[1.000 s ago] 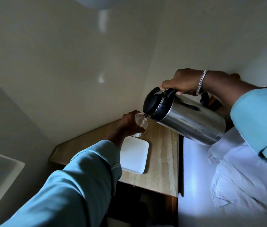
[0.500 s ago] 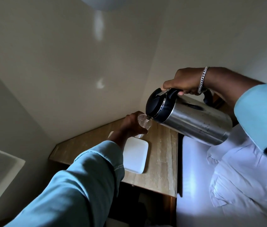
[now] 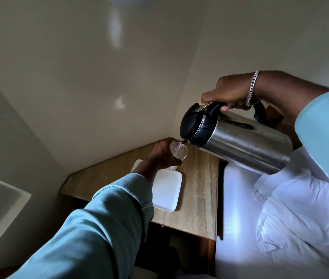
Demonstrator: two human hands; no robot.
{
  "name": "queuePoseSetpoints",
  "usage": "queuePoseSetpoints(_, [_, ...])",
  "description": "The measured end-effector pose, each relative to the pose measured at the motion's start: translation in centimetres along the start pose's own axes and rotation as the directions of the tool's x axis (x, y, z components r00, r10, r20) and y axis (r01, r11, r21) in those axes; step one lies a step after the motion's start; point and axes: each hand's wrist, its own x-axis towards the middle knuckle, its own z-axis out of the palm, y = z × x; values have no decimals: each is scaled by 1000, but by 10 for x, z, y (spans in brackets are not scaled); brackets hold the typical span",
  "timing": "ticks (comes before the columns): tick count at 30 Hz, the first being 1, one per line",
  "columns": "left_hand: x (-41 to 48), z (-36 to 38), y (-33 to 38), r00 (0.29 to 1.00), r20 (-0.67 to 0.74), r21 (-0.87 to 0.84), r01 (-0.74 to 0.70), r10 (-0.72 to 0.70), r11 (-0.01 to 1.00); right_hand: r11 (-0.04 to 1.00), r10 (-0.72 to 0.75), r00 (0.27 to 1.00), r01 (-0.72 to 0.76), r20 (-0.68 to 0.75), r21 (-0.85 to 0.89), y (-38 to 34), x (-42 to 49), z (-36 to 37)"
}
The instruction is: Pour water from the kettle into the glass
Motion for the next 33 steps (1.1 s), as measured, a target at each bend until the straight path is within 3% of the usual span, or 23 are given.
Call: queuePoseSetpoints(33, [-11,11,-7,999,41,-26,27,-26,999,999,43,998,-43,46,-2,-13,-3,4])
